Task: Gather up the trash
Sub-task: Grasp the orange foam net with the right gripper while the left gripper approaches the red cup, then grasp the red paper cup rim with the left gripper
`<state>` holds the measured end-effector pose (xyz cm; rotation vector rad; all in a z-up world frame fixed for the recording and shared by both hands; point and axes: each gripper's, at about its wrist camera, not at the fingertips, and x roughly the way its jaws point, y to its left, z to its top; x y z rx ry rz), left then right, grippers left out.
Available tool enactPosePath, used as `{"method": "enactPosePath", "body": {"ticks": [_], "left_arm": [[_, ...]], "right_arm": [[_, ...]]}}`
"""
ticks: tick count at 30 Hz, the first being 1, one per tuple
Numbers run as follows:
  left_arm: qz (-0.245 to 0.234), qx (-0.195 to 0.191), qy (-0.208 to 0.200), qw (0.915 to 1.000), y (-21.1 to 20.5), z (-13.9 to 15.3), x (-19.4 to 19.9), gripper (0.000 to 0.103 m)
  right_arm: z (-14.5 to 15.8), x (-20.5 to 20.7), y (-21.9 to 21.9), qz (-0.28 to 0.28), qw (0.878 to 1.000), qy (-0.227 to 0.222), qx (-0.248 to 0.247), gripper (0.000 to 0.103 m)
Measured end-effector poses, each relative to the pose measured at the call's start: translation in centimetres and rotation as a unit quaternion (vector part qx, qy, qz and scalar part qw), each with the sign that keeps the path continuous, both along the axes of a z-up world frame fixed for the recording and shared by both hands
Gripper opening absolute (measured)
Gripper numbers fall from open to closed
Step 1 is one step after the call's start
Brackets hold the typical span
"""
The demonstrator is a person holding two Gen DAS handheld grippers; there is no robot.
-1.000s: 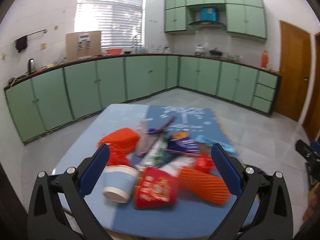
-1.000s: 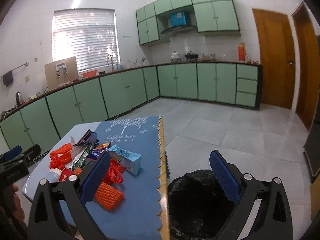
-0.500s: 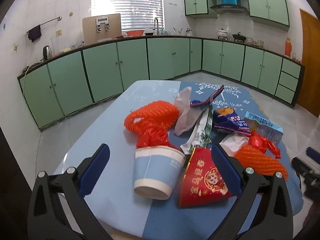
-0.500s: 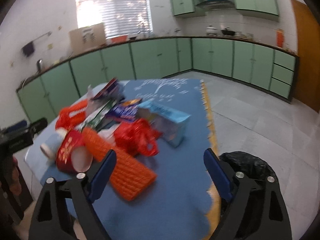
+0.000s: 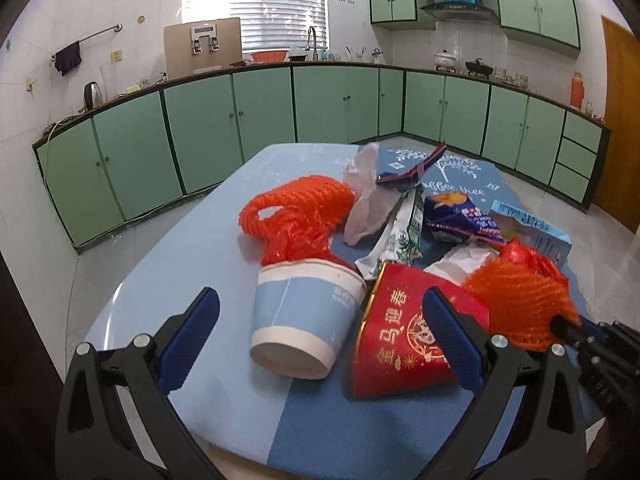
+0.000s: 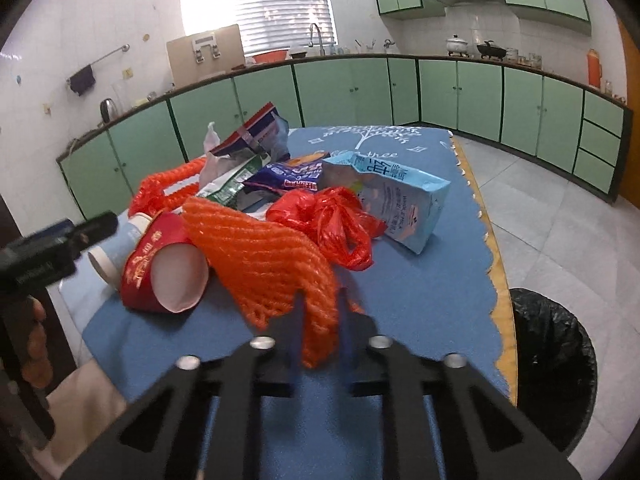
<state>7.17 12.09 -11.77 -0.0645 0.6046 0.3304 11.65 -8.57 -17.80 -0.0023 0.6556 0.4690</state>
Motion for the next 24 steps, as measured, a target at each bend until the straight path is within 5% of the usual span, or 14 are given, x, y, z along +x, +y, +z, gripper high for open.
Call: {"method": "enactPosePath", "body": {"ticks": [7,11,14,24], "left_arm": [[0.015,-0.008,0.008,0.9998,1.1,-0.7,-0.1,0.097],[0.018,-0.027,0.026,0.9991,2.0,-1.5,0.2,0.082],[0.017,-0.030,0.023,0.9992,1.9,-1.4,0.0,0.080],[-0.057,-0.028,0.012,0.9979,-1.6,-0.9,0.4,0.072]], "right_arm": [[1.6,-1.3,-1.1,-0.002,1.000,-0.016,0.012,0.011],[2.8,-1.8,-1.9,-0.018,0.999,-0.035,0.004,0.011],[3.3,-1.9,-2.3,-0.026,0.999,-0.042,-0.001,0.011],[3.9,-2.2,-4.5,-0.066,0.997,-0.042,-0.005,0.011]]}}
